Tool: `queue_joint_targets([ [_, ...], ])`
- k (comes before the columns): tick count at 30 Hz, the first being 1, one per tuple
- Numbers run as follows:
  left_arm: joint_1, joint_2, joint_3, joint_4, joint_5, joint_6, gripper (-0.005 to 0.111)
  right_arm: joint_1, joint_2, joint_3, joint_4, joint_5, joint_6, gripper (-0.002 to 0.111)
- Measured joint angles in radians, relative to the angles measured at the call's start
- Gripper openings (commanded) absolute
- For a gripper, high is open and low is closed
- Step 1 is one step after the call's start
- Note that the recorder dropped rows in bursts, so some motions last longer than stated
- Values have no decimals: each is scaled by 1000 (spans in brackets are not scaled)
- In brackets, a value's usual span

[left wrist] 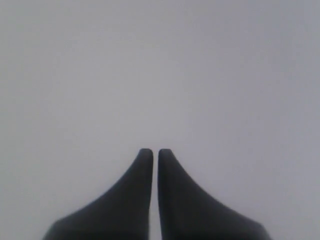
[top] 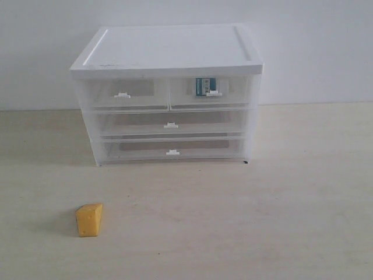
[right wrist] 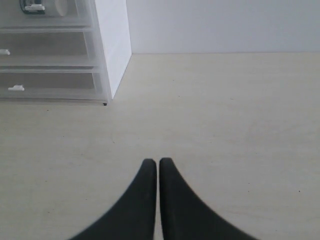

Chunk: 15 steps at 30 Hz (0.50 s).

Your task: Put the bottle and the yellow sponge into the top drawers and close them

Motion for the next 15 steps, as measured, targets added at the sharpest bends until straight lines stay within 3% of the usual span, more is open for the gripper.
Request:
queue_joint_targets([
  [3,0,123,-65,117,-60,18,4,0,0,0,0,0,0,0],
  [6,0,234,-141,301,-27,72,4,0,0,0,0,0,0,0],
  [9,0,352,-214,397,132,52,4,0,0,0,0,0,0,0],
  [15,0,582,-266,398,377,34,4,0,0,0,0,2,1,0],
])
